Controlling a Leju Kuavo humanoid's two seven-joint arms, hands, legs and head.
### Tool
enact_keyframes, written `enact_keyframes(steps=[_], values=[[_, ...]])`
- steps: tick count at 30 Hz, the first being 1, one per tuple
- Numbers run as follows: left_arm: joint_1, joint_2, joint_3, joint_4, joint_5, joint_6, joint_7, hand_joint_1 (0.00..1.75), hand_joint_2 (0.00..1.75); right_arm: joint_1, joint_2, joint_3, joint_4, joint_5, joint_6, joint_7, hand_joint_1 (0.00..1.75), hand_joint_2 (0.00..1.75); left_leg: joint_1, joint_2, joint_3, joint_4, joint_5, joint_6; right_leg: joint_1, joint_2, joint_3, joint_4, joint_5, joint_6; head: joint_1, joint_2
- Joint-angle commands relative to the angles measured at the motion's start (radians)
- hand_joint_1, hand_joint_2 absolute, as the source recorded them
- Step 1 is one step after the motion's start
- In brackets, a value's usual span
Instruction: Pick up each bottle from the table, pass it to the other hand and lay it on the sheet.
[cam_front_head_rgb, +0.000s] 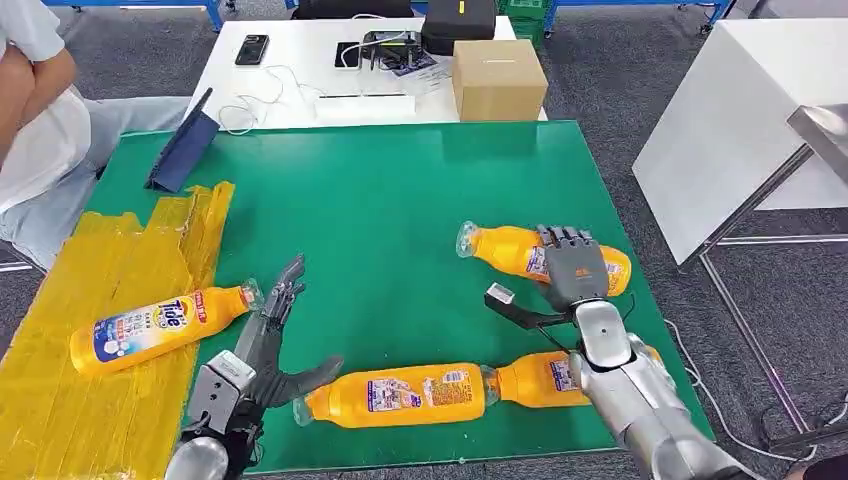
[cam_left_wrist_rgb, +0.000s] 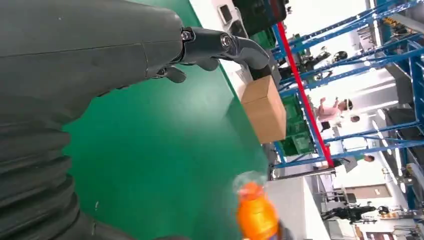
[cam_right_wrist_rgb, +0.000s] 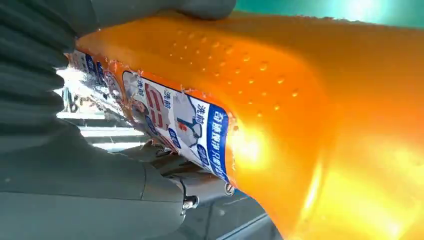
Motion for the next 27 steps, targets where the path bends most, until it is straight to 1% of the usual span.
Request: enact_keyframes(steps=[1,3,4,18,19,24,26,27], values=[[0.006,-0.011,0.015,0.002,-0.011,0.003,0.007,0.0,1.75,0.11,0.09,-0.175,-0.327,-0.062,-0.07,-0.077,1.75,1.75,0.0,0.002,0.0,0.0,-0.001,-0.001,0.0,0.002,-0.001,0.0,0.0,-0.002,0.0,0.0],[0.008,-0.011,0.013,0.001,-0.011,0.004,0.007,0.0,1.75,0.12,0.092,-0.18,-0.356,-0.07,-0.059,-0.082,1.75,1.75,0.0,0.002,0.0,0.0,-0.001,-0.001,0.0,0.002,-0.001,0.001,-0.001,-0.002,0.0,0.0],[0.009,-0.01,0.013,-0.001,-0.012,0.005,0.007,0.0,1.75,0.132,0.099,-0.186,-0.388,-0.133,-0.067,-0.12,1.75,1.75,0.0,0.001,0.0,0.0,0.0,-0.001,0.0,0.001,-0.001,0.0,0.0,-0.001,0.0,0.0],[0.01,-0.01,0.012,-0.002,-0.012,0.006,0.007,0.0,1.75,0.135,0.1,-0.188,-0.402,-0.133,-0.066,-0.12,1.75,1.75,0.0,0.001,0.0,0.0,0.0,0.0,0.0,0.001,-0.001,0.0,0.0,-0.001,0.0,0.0],[0.01,-0.01,0.012,-0.002,-0.012,0.006,0.007,0.0,1.75,0.135,0.1,-0.188,-0.402,-0.133,-0.066,-0.12,1.75,1.75,0.001,0.002,0.002,0.0,-0.001,-0.001,0.001,0.002,0.001,0.0,-0.001,-0.003,0.0,0.0],[0.01,-0.01,0.012,-0.002,-0.012,0.006,0.007,0.0,1.75,0.135,0.1,-0.188,-0.402,-0.133,-0.066,-0.12,1.75,1.75,0.0,0.001,0.0,0.0,0.0,-0.001,0.0,0.001,-0.001,0.0,0.0,-0.001,0.0,0.0],[0.01,-0.006,0.008,-0.001,-0.013,0.007,0.006,0.0,1.75,0.159,0.109,-0.193,-0.469,-0.333,-0.075,-0.23,1.75,1.75,0.001,0.002,0.001,0.0,-0.001,-0.001,0.001,0.002,0.0,0.0,-0.001,-0.003,0.0,0.0],[0.01,-0.004,0.006,0.0,-0.014,0.008,0.004,0.0,1.75,0.166,0.113,-0.193,-0.493,-0.376,-0.076,-0.253,1.75,1.75,0.0,0.002,0.001,0.0,-0.001,-0.001,0.001,0.002,0.0,0.0,-0.001,-0.002,0.0,0.0]])
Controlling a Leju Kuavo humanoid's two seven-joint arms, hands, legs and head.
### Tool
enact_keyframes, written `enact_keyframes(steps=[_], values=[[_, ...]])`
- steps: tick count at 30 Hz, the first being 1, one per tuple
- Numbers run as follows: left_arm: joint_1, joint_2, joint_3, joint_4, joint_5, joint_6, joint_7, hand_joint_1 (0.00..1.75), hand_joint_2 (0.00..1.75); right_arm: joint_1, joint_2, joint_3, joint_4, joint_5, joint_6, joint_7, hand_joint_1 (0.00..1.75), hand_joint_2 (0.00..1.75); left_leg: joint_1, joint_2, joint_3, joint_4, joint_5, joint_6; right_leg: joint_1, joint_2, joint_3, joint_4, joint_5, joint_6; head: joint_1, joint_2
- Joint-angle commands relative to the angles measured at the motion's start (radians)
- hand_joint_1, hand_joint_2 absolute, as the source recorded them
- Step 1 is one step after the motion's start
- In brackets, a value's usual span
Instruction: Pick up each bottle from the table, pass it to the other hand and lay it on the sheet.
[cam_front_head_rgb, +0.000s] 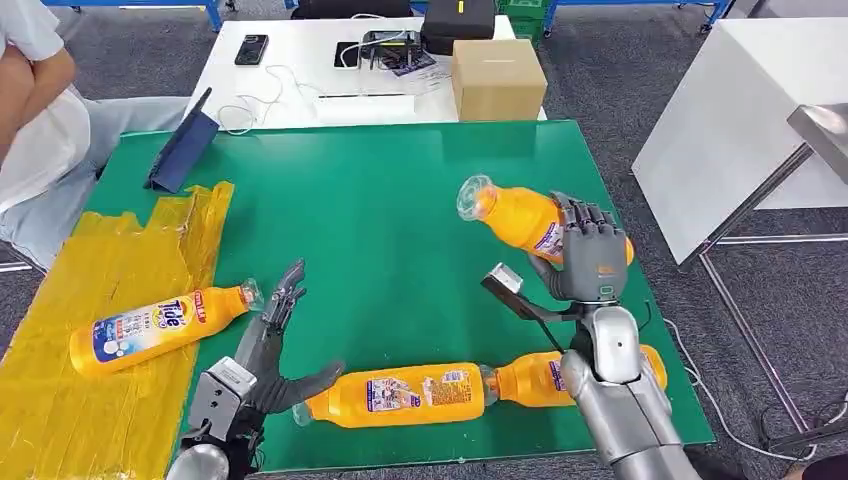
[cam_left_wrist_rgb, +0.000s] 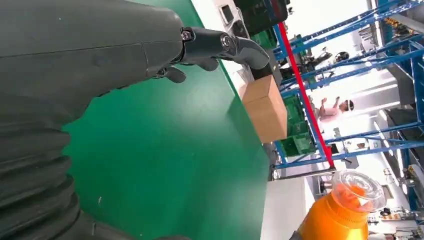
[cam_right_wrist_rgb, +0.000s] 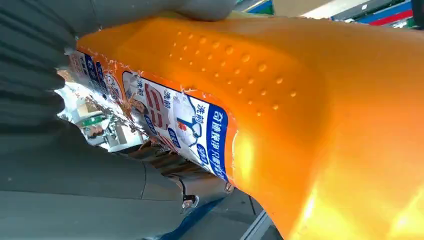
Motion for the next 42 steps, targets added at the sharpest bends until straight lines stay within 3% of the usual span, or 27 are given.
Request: enact_keyframes(steps=[1,5,8,10,11,13,25,36,38,42], values=[[-0.014,0.005,0.002,0.019,0.001,0.004,-0.002,0.0,1.75,0.023,0.034,-0.023,-0.141,-0.347,0.008,-0.181,1.75,1.75,0.0,0.001,0.001,0.0,-0.001,-0.001,0.0,0.001,0.0,0.0,-0.001,-0.002,0.0,0.0],[-0.041,0.019,-0.018,0.037,0.013,-0.001,-0.019,0.0,1.75,0.046,0.049,-0.009,-0.237,-0.683,0.174,-0.307,1.75,1.75,0.001,0.001,0.002,0.001,-0.002,-0.002,0.001,0.001,0.001,0.001,-0.002,-0.004,0.0,0.0],[-0.073,0.027,-0.042,0.052,0.026,-0.012,-0.026,0.0,1.75,0.007,0.064,0.0,-0.18,-0.921,0.372,-0.351,1.75,1.75,0.0,0.001,0.0,0.0,0.0,-0.001,0.0,0.001,-0.001,0.0,0.0,-0.001,0.0,0.0],[-0.092,0.028,-0.058,0.063,0.035,-0.019,-0.025,0.0,1.75,-0.019,0.078,0.012,-0.123,-0.985,0.439,-0.376,1.75,1.75,0.0,0.001,0.0,0.0,0.0,-0.001,0.0,0.001,0.0,0.0,0.0,-0.002,0.0,0.0],[-0.114,0.027,-0.078,0.075,0.048,-0.037,-0.03,0.0,1.75,-0.025,0.102,0.042,-0.082,-0.995,0.481,-0.404,1.75,1.75,0.0,0.001,0.0,0.0,0.0,-0.001,0.0,0.001,0.0,0.0,0.0,-0.001,0.0,0.0],[-0.124,0.023,-0.089,0.077,0.052,-0.037,-0.026,0.0,1.75,-0.026,0.119,0.077,-0.056,-0.939,0.44,-0.421,1.75,1.75,0.0,0.002,0.001,-0.001,0.0,-0.001,0.001,0.002,0.0,0.0,0.0,-0.002,0.0,0.0],[-0.121,0.025,-0.09,0.075,0.052,-0.036,-0.025,0.0,1.75,-0.022,0.121,0.08,-0.059,-0.936,0.435,-0.422,1.75,1.75,0.0,0.002,0.001,-0.001,0.0,-0.001,0.0,0.001,0.001,0.0,0.0,-0.002,0.0,0.0],[-0.161,0.029,-0.11,0.089,0.083,-0.031,-0.017,0.0,1.75,-0.021,0.149,0.161,-0.025,-0.986,0.465,-0.435,1.75,1.75,0.001,0.001,0.002,-0.001,0.0,-0.002,0.001,0.001,0.001,-0.001,0.0,-0.002,0.0,0.0],[-0.182,0.029,-0.127,0.097,0.102,-0.053,-0.023,0.0,1.75,-0.056,0.159,0.21,0.058,-0.957,0.515,-0.379,1.75,1.75,0.001,0.002,0.001,-0.001,0.0,-0.001,0.001,0.002,0.0,-0.001,0.0,-0.001,0.0,0.0],[-0.228,0.016,-0.149,0.128,0.118,-0.053,-0.012,0.0,1.75,-0.134,0.234,0.264,0.284,-0.943,0.492,-0.425,1.75,1.75,0.002,0.006,0.003,-0.001,0.0,-0.002,0.002,0.005,0.002,-0.001,0.001,-0.003,0.0,0.0]])
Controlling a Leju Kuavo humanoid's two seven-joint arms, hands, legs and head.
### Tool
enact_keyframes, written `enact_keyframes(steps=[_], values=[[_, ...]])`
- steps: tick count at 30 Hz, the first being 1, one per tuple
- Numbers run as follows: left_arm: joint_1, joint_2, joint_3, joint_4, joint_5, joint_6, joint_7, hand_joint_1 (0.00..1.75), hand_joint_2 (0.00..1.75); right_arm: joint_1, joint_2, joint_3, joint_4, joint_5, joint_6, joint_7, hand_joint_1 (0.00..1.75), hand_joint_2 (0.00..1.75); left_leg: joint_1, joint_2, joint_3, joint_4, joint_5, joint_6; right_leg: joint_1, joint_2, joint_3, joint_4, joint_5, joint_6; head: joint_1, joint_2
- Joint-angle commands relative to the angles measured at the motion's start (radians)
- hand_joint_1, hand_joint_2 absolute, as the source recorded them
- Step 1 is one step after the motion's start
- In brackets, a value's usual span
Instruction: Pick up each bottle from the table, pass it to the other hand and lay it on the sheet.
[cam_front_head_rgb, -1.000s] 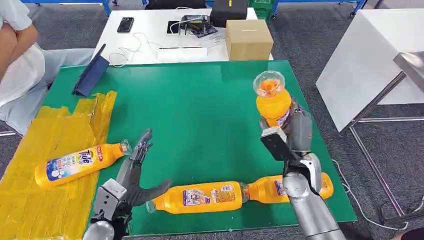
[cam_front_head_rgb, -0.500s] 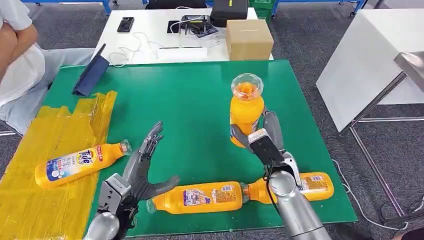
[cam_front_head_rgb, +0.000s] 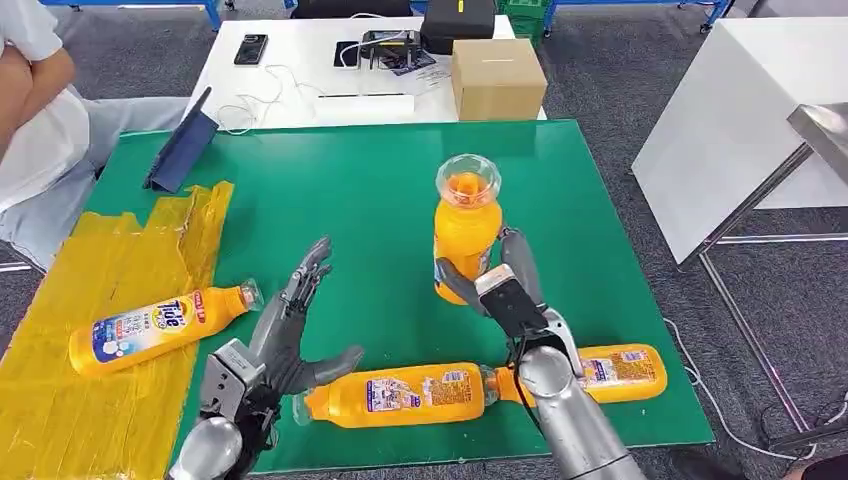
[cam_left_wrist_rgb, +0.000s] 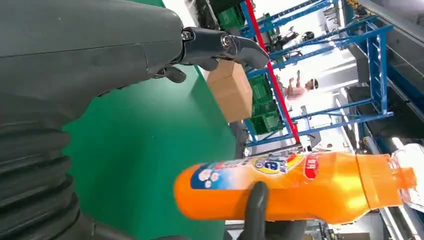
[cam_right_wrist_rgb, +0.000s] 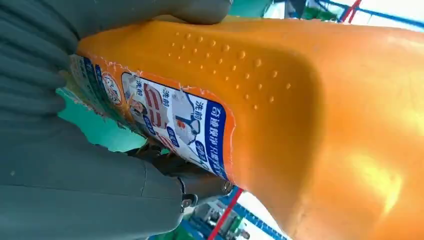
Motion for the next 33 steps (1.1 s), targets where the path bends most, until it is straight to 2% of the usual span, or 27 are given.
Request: enact_keyframes(steps=[1,12,33], values=[[-0.111,0.013,-0.068,0.1,0.036,-0.015,0.011,0.0,1.75,-0.164,0.09,0.148,0.4,0.032,0.017,-0.006,1.75,1.75,0.001,0.004,0.003,-0.001,0.0,-0.001,0.001,0.004,0.002,-0.001,0.001,-0.002,0.0,0.0],[-0.117,0.014,-0.068,0.106,0.054,-0.01,0.011,0.0,1.75,-0.165,0.093,0.232,0.415,0.067,0.022,-0.002,1.75,1.75,0.0,0.001,0.001,0.0,0.0,-0.001,0.0,0.0,0.001,0.0,0.0,-0.001,0.0,0.0],[-0.118,0.011,-0.065,0.109,0.055,-0.008,0.012,0.0,1.75,-0.17,0.092,0.243,0.421,0.081,0.017,0.004,1.75,1.75,0.001,0.0,0.001,0.0,0.0,-0.002,0.001,0.0,0.001,0.0,0.0,-0.002,0.0,0.0]])
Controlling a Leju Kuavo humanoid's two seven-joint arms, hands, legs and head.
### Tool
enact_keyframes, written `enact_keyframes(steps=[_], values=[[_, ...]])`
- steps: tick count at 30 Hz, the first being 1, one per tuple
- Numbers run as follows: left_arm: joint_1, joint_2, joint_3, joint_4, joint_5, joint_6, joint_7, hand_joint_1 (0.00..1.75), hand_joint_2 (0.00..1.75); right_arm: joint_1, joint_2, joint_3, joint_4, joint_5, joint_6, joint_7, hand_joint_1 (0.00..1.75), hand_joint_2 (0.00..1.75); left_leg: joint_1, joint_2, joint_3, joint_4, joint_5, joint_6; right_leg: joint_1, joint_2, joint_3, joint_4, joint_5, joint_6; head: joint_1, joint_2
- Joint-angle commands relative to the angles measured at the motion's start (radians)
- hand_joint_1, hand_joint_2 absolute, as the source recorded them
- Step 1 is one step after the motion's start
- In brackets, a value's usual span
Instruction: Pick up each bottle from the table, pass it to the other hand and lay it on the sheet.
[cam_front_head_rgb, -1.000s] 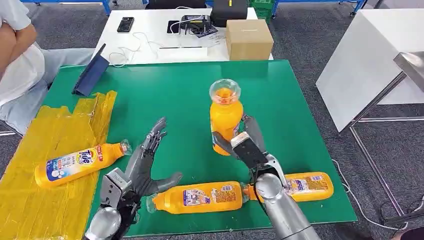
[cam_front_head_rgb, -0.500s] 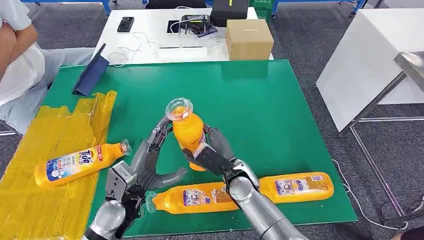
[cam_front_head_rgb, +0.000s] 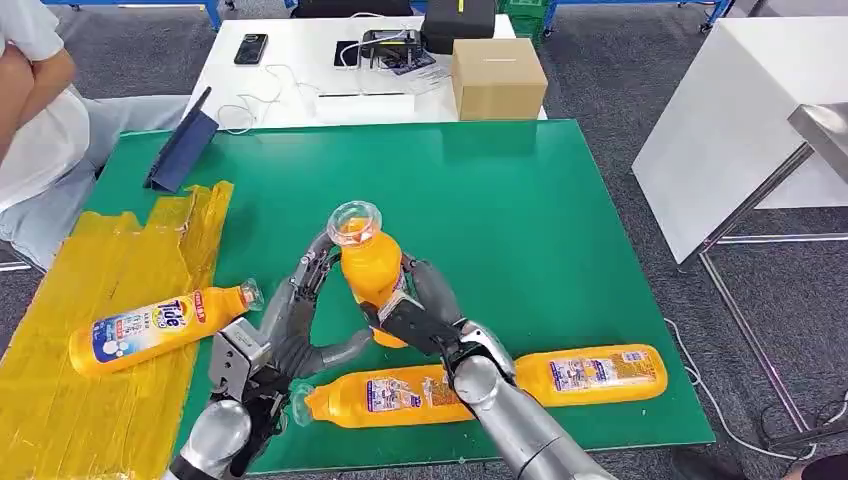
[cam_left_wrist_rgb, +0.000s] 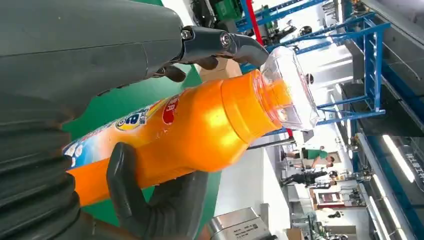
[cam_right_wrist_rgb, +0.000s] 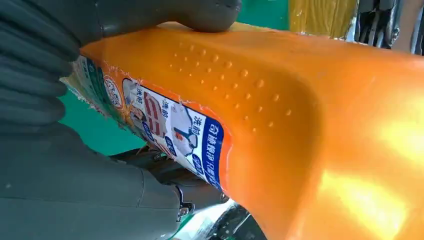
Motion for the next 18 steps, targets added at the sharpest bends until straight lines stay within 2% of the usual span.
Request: enact_keyframes(steps=[1,5,11,12,14,18], values=[[-0.048,0.012,-0.019,0.06,0.004,0.002,0.004,0.0,1.75,-0.055,-0.011,0.047,0.074,0.015,-0.006,0.01,1.75,1.75,0.0,0.0,0.001,0.0,0.0,0.0,0.0,0.0,0.001,0.0,0.0,-0.001,0.0,0.0],[-0.052,0.007,-0.01,0.067,-0.005,0.021,0.008,0.0,1.75,-0.056,-0.01,0.075,0.059,0.058,-0.038,0.006,1.75,1.75,0.0,0.0,0.001,0.0,0.0,-0.001,0.0,0.0,0.001,0.0,0.0,-0.001,0.0,0.0],[-0.049,-0.003,0.017,0.089,-0.024,0.061,0.01,0.0,1.75,-0.018,-0.024,0.136,-0.071,0.106,-0.067,0.0,1.75,1.75,0.001,0.001,0.002,0.0,-0.001,-0.001,0.001,0.001,0.002,0.0,-0.001,-0.002,0.0,0.0],[-0.045,-0.012,0.034,0.1,-0.088,0.138,0.019,0.0,1.75,-0.009,-0.035,0.175,-0.124,0.149,-0.093,-0.028,1.75,1.75,0.0,0.0,0.001,0.0,0.0,-0.001,0.0,0.0,0.001,0.0,-0.001,-0.002,0.0,0.0],[-0.043,-0.013,0.043,0.109,-0.095,0.145,0.012,0.0,1.75,0.008,-0.041,0.209,-0.2,0.192,-0.098,0.024,1.75,1.75,0.001,0.001,0.002,0.0,-0.001,-0.001,0.001,0.001,0.002,0.0,-0.001,-0.002,0.0,0.0],[-0.043,-0.013,0.048,0.102,-0.103,0.153,0.005,0.0,1.75,0.014,-0.041,0.228,-0.218,0.221,-0.109,0.043,1.75,1.75,0.001,0.001,0.002,0.0,-0.001,-0.001,0.001,0.0,0.002,0.0,-0.001,-0.002,0.0,0.0]])
